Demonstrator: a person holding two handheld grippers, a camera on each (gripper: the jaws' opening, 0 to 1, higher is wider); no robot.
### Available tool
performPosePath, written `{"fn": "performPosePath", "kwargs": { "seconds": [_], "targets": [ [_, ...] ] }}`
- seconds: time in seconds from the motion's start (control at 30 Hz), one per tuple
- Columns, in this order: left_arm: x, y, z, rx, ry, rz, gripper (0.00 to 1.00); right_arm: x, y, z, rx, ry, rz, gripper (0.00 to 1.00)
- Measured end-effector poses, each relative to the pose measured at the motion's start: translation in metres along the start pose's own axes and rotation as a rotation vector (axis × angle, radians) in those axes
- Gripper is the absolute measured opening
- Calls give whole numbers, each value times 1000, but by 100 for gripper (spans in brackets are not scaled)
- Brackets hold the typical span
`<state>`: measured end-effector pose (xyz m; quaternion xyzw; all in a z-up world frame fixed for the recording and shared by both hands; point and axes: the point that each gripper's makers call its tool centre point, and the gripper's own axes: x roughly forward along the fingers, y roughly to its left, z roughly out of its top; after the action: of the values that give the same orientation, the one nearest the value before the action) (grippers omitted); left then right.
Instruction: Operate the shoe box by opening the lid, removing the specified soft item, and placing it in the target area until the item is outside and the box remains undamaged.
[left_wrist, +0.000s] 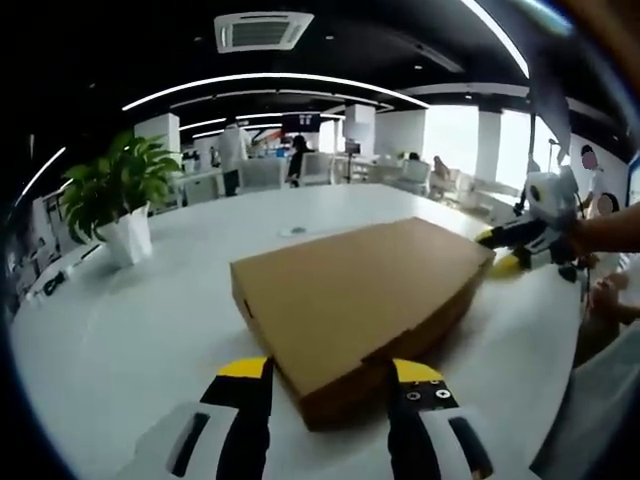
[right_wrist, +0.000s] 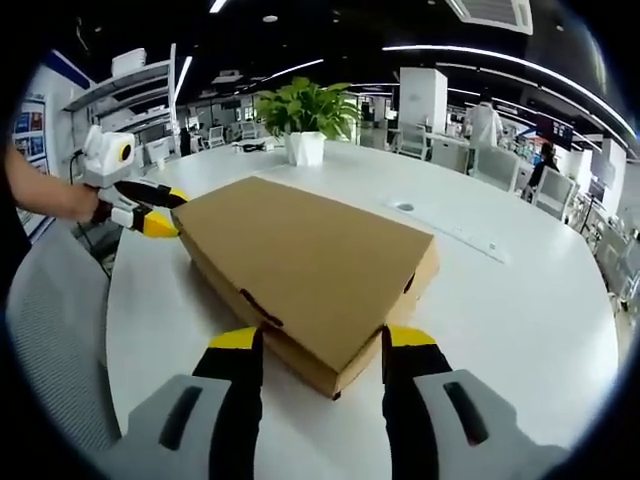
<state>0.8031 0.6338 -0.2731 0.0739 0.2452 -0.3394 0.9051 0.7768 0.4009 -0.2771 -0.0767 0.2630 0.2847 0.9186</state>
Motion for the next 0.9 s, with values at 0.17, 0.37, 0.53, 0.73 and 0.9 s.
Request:
{"fn": "performPosePath", "kwargs": {
  "seconds": [0.17,0.37,0.53,0.73,0.9],
  "targets": [
    [-3,2,-1,1,3,-3,46,0,4,0,4,4,-4,43],
    [-9,10,-5,0,7,-8,46,2,14,3,3,14,-6,43],
    [-14,12,-7,0,9,-10,46,4,22,4,9,23,-9,43],
    [-19,17,-10,4,14,-22,46,5,32,6,19,26,-11,43],
    [-24,23,-13,10,16,-33,46,4,43,8,27,31,-23,43]
  ]
}}
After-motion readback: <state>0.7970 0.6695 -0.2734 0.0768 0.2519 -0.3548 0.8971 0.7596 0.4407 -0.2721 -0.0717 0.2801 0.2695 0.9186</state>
